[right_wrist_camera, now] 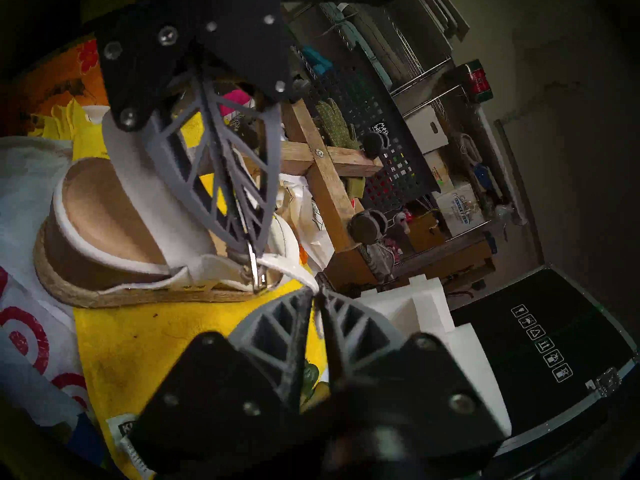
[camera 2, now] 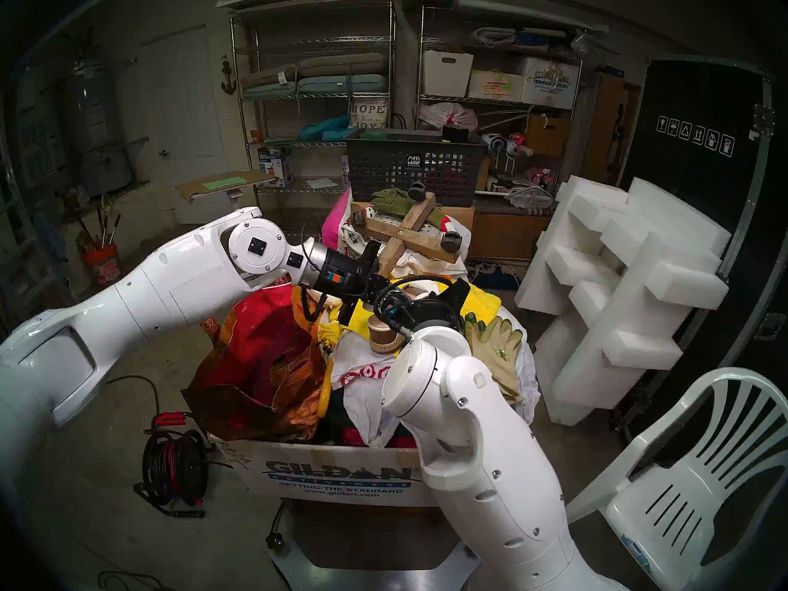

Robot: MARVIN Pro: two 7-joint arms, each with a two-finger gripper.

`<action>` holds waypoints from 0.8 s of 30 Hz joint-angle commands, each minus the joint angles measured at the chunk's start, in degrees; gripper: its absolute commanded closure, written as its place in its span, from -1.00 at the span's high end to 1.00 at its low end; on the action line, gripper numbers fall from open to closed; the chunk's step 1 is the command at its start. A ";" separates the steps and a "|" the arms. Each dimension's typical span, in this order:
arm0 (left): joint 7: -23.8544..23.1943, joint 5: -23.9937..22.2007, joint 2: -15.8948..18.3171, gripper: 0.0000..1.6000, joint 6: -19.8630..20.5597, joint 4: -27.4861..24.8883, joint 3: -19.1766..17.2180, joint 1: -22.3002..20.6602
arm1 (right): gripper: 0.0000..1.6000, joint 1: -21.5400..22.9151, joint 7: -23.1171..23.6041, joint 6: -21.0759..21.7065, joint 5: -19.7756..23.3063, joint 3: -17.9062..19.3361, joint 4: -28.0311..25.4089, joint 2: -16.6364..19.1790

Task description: Unbuckle a shoe

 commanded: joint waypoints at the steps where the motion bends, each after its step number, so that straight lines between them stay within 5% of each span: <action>1: 1.32 0.34 -0.58 -1.00 0.99 0.50 -0.80 -0.61 | -0.07 -1.11 0.06 0.27 2.70 0.87 -4.08 -2.98; 15: 1.62 0.59 -1.00 -1.00 0.96 0.96 -0.85 -0.73 | 0.00 -1.93 0.65 0.27 4.24 0.61 -4.60 -2.60; 17: 1.62 0.60 -1.02 -1.00 0.85 1.04 -0.85 -0.75 | 0.29 -1.49 0.46 0.24 4.25 0.64 -3.72 -2.60; 19: 1.56 0.57 -1.05 -1.00 0.70 1.14 -0.84 -0.78 | 0.36 -0.92 0.59 0.12 4.40 0.80 -2.95 -2.72; 24: 1.31 0.46 -1.01 -1.00 0.34 1.33 -0.79 -0.83 | 0.25 0.59 0.22 -0.08 4.37 0.99 -1.01 -3.34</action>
